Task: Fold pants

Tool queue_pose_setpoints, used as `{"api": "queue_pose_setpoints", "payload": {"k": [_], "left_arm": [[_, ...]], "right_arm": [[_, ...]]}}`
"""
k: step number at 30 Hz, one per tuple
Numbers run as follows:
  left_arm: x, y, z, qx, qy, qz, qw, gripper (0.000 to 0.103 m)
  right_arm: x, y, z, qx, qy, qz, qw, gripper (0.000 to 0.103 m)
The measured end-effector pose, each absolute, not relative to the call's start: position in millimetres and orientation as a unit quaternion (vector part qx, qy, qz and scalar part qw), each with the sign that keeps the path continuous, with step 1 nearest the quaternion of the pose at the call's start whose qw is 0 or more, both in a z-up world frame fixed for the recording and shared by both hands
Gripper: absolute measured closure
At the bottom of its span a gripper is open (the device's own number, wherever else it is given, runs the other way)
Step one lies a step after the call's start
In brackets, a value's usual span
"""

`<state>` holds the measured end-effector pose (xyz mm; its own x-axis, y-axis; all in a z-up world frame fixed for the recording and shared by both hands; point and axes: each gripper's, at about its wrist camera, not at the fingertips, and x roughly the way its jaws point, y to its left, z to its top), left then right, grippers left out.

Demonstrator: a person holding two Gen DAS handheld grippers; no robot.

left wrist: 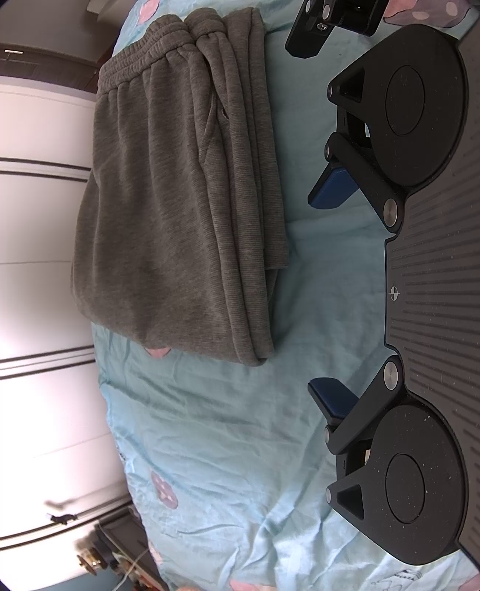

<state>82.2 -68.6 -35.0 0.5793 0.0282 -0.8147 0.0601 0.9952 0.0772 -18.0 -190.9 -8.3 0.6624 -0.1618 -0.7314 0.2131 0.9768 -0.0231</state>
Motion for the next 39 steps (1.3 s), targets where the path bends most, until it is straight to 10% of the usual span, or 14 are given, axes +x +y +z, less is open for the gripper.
{"api": "queue_pose_setpoints", "payload": {"k": [39], "left_arm": [[80.0, -69.1, -32.4, 0.049, 0.446, -0.010, 0.894, 0.002]], "right_arm": [[-18.3, -191.4, -7.2, 0.031, 0.397, -0.100, 0.912, 0.005]]}}
